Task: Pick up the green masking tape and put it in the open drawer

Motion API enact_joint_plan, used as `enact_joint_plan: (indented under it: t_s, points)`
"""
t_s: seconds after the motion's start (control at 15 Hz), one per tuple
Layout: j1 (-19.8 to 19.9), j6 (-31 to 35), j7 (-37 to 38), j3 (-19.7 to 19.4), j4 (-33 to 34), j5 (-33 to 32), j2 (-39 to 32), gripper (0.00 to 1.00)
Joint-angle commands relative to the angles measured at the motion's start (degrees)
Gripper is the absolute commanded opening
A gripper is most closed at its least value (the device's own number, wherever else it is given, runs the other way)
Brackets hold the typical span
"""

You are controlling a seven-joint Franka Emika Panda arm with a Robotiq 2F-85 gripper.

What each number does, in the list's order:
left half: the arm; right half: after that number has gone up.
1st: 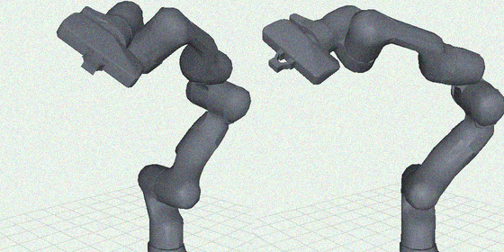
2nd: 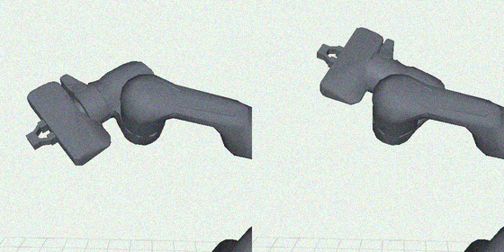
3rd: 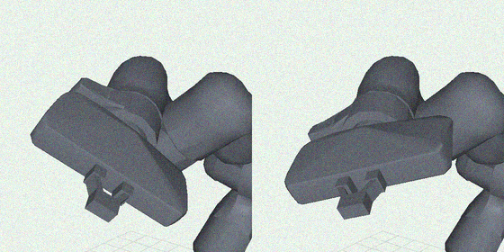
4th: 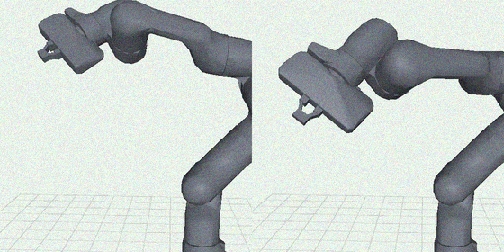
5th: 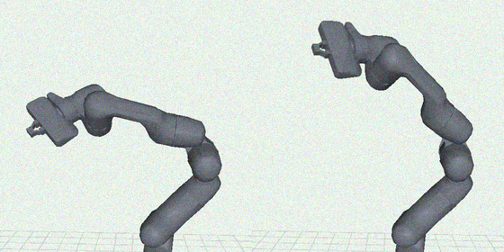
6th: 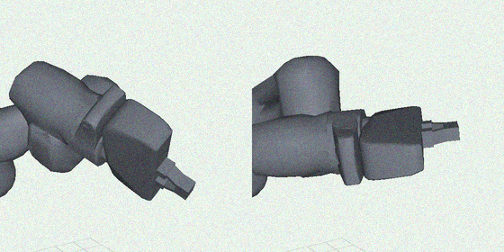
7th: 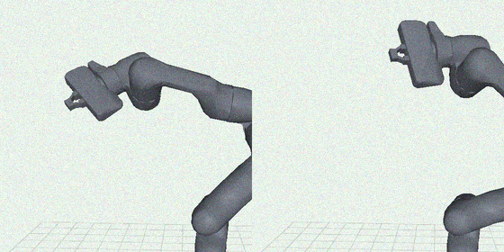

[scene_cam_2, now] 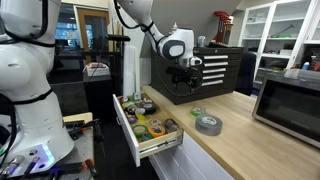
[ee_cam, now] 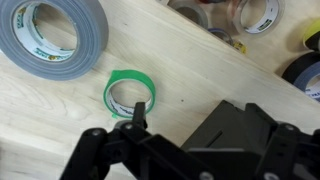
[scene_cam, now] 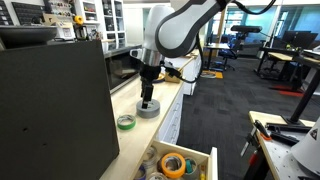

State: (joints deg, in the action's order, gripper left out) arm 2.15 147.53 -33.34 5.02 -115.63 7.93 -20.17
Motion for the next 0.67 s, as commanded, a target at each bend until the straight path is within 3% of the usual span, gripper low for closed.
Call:
enact_joint_plan:
  t_s: [0.0,0.6]
  points:
    - [2.80,2.48,-8.35,2.70,1.07,-1.24,-2.63,1.00]
    - [7.05,11.57,-26.04,5.72,4.26,-4.58,-11.29,1.00]
